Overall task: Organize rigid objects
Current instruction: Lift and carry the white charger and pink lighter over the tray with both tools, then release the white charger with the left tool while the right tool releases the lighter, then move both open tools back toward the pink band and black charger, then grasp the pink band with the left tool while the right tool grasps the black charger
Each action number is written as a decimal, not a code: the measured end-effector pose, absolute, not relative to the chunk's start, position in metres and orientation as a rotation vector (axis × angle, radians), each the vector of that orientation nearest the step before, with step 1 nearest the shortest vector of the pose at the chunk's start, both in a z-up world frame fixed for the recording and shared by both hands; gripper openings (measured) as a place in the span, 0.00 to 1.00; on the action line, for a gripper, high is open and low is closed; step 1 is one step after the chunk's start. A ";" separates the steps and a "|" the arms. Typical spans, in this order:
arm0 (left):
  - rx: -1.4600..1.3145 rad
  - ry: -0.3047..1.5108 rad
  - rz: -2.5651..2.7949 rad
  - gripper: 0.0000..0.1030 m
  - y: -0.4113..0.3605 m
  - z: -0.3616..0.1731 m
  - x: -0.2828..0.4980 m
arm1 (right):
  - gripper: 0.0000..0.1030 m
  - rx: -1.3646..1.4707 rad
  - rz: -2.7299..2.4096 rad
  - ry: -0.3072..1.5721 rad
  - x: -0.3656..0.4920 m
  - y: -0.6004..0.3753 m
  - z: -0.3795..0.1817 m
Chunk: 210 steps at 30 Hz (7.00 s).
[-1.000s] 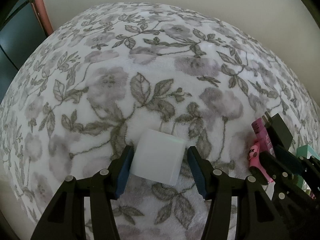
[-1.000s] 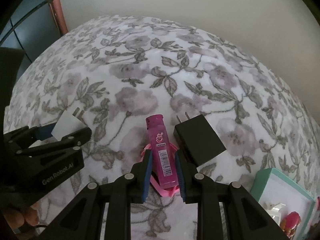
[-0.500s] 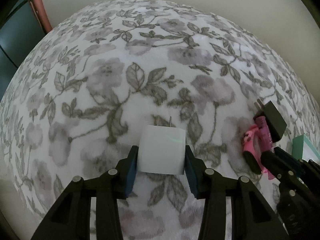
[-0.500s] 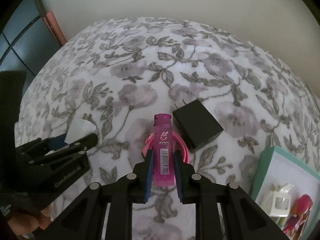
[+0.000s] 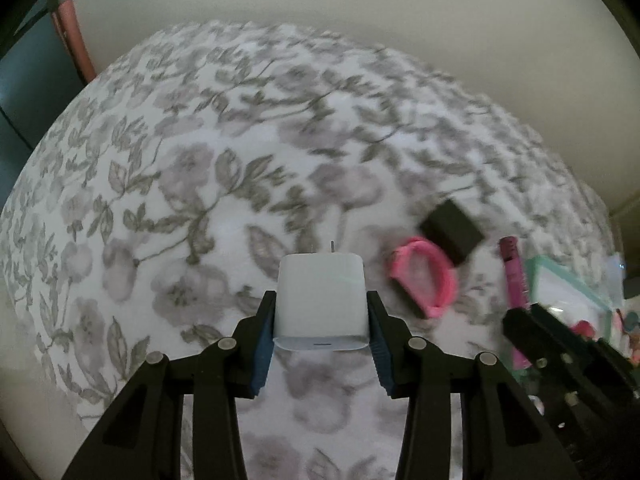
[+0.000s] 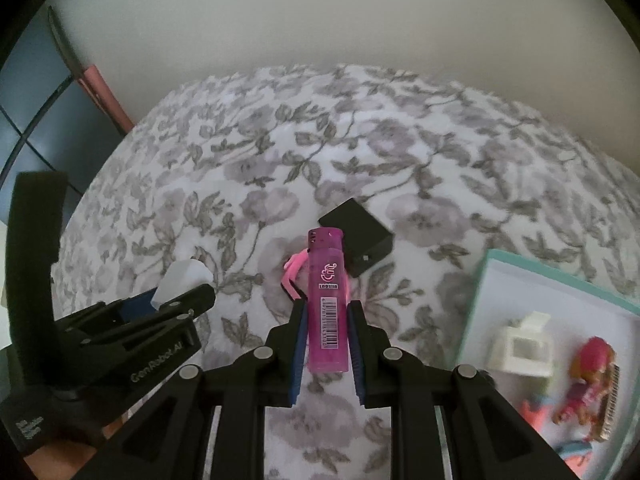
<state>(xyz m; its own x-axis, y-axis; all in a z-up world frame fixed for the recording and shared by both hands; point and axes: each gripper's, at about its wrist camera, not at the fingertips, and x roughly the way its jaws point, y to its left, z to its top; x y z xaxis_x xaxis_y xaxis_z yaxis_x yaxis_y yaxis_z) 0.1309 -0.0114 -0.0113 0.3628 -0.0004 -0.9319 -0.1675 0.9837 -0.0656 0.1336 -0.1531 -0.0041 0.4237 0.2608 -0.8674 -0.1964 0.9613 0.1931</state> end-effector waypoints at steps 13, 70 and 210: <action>-0.110 1.107 -0.057 0.43 -0.107 0.057 0.106 | 0.20 0.210 0.143 1.021 0.082 -0.234 0.040; -0.012 1.224 -0.225 0.44 -0.219 -0.015 0.074 | 0.20 0.372 -0.233 1.212 0.048 -0.374 -0.023; -0.096 1.162 -0.009 0.59 -0.027 -0.081 0.183 | 0.78 0.039 0.319 1.193 0.226 -0.147 -0.067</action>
<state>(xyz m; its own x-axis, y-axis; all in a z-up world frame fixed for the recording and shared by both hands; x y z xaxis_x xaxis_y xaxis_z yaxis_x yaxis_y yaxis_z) 0.1831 -0.0270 -0.0811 0.3983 -0.0570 -0.9155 -0.0427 0.9958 -0.0805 0.2261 -0.1467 -0.0666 0.3298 0.2642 -0.9063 -0.2232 0.9547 0.1971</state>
